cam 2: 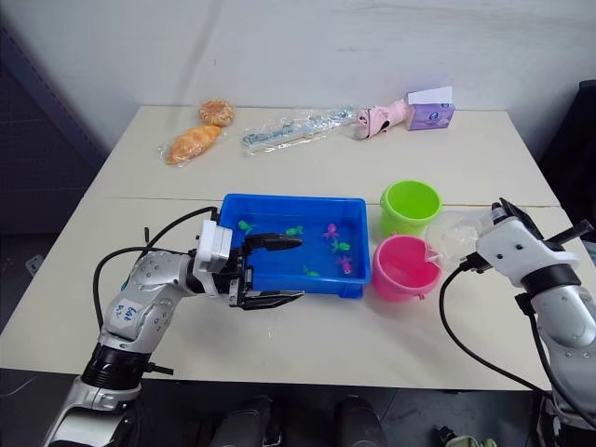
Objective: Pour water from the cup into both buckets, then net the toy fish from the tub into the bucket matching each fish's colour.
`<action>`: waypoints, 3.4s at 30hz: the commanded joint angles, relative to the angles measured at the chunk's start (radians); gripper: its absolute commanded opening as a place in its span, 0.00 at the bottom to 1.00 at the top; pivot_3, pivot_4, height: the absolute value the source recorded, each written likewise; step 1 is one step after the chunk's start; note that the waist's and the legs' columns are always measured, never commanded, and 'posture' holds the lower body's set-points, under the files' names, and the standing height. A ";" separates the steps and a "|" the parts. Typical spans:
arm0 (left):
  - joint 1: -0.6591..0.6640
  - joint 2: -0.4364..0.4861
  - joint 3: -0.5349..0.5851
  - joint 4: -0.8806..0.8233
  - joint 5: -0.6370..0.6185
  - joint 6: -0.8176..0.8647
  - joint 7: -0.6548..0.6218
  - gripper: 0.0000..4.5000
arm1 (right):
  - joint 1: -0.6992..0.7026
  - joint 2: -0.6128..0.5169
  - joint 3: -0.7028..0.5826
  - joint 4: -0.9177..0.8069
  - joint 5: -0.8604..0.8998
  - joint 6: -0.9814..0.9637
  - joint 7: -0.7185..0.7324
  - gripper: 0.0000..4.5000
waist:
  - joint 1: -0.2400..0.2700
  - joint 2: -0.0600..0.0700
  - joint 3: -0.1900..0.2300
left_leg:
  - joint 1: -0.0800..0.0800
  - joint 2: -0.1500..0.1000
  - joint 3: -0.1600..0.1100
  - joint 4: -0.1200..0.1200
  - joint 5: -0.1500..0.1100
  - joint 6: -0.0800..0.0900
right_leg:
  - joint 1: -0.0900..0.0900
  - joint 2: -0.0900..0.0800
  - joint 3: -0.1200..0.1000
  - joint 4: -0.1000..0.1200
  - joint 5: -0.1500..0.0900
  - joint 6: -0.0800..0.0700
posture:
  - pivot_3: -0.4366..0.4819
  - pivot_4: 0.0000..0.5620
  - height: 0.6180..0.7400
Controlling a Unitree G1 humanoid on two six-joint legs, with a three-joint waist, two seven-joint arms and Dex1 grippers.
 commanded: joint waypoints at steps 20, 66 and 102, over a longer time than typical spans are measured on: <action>0.000 -0.021 -0.008 -0.016 0.019 -0.037 0.012 1.00 | -0.050 0.017 -0.034 0.035 -0.101 -0.155 -0.076 0.01 | -0.001 0.000 0.000 | 0.000 0.000 0.000 0.000 0.001 0.000 | 0.000 0.000 0.000 0.000 0.000 0.000 | 0.48 0.27 1.00; -0.076 -0.115 0.114 0.035 -0.006 0.065 0.291 1.00 | -0.603 -0.077 0.261 0.326 0.099 0.470 -0.134 0.01 | -0.002 0.000 0.000 | -0.002 0.000 0.000 0.000 0.002 0.001 | -0.002 0.000 -0.001 0.000 0.000 0.000 | 0.48 0.27 1.00; -0.056 -0.138 0.081 0.018 0.029 0.012 0.292 1.00 | -0.781 -0.125 0.470 0.674 -0.390 -0.108 -0.300 0.01 | -0.003 0.000 0.000 | -0.002 0.000 0.000 0.001 0.003 -0.001 | -0.002 0.000 -0.001 0.000 0.000 0.000 | 0.48 0.27 1.00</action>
